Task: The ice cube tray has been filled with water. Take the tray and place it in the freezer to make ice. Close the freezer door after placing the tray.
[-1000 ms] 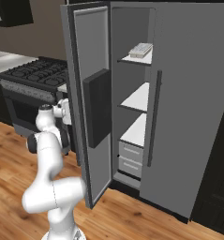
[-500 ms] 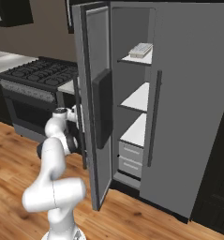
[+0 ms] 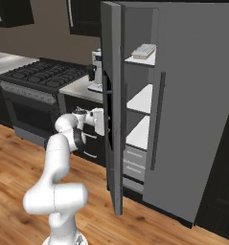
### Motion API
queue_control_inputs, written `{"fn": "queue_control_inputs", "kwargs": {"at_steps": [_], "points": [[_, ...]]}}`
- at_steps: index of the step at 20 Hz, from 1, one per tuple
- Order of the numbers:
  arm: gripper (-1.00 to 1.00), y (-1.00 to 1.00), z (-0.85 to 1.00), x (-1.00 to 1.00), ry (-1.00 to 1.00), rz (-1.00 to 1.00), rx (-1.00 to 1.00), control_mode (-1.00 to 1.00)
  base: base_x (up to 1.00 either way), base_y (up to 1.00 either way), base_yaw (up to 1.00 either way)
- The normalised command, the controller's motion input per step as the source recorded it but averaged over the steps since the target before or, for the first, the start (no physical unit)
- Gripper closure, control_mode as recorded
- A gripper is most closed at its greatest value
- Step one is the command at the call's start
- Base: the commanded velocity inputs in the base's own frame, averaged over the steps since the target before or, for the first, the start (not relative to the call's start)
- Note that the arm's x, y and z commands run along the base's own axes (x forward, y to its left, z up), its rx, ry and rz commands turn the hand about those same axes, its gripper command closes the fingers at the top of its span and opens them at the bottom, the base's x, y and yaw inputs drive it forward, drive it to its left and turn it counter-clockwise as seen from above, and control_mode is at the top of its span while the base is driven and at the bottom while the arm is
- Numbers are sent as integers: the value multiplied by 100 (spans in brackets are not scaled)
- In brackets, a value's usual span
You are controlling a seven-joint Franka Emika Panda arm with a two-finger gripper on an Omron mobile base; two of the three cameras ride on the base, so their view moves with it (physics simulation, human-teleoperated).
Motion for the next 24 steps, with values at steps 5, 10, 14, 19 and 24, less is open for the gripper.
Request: {"fn": "queue_control_inputs", "kwargs": {"at_steps": [5, 10, 14, 19, 24], "points": [[-100, -99, -6, 22, -1, 16, 0, -100, 0, 0, 0], [-100, -100, -10, 12, -4, 19, 1, -100, 0, 0, 0], [-100, -100, -2, 17, -4, 21, 4, -100, 0, 0, 0], [-100, -100, 0, 25, -2, 31, 14, -100, 0, 0, 0], [-100, -100, 0, 33, -11, 49, 19, -100, 0, 0, 0]]}}
